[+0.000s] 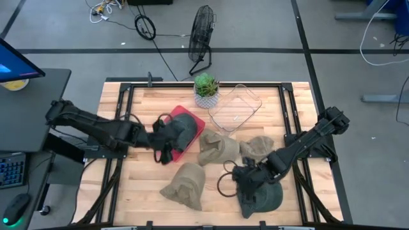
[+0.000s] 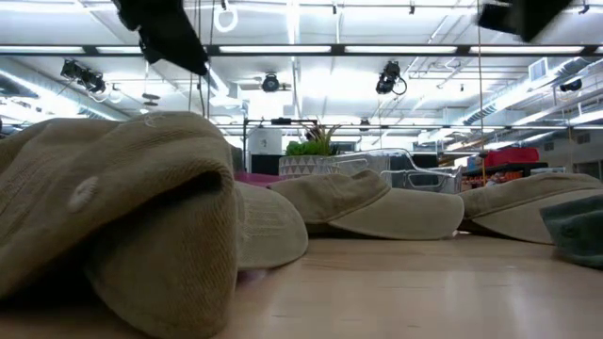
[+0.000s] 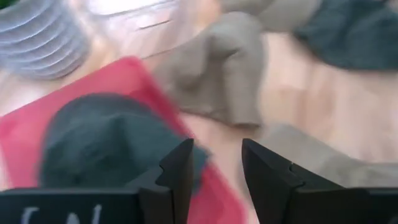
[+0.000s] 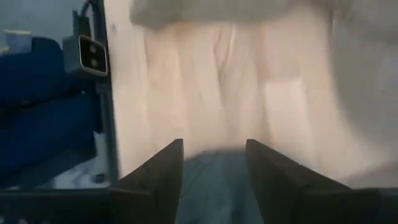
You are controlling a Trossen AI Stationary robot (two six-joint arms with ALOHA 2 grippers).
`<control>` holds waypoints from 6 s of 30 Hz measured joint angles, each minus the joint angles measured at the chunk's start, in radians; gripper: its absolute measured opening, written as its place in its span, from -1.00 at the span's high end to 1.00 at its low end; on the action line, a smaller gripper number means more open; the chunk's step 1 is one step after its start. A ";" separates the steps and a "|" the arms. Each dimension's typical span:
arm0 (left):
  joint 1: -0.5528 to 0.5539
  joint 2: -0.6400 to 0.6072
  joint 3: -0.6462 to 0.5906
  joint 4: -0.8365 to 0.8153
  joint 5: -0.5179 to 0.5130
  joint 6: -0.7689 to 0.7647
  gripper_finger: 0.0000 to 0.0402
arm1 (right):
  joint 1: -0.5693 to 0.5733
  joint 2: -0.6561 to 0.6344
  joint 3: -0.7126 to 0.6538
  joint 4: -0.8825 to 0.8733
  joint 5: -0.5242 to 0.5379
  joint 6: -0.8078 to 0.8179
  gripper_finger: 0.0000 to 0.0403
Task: Pick & Place hat
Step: Put the blue cap into the red bin
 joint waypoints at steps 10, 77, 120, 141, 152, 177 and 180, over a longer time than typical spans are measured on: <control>-0.134 0.114 0.001 0.184 -0.018 0.023 0.36 | 0.125 0.001 -0.069 -0.211 0.030 0.574 0.11; -0.064 0.270 0.000 0.618 -0.036 0.263 0.33 | -0.140 0.216 0.157 0.168 0.603 -0.836 0.97; 0.008 0.376 0.002 0.526 -0.033 0.203 0.20 | -0.215 0.217 0.154 0.264 0.526 -1.007 0.94; -0.028 0.289 -0.002 0.280 -0.054 0.077 0.91 | -0.128 0.213 0.160 0.310 0.730 -0.999 0.35; -0.064 0.000 0.000 -0.112 -0.142 0.021 0.89 | -0.014 0.207 0.157 0.159 0.842 -0.785 0.20; 0.256 0.216 0.000 -0.380 -0.106 0.421 0.65 | -0.017 0.207 0.157 0.093 0.838 -0.630 0.19; 0.248 0.222 0.000 -0.380 -0.096 0.393 0.52 | -0.017 0.207 0.157 0.092 0.838 -0.642 0.19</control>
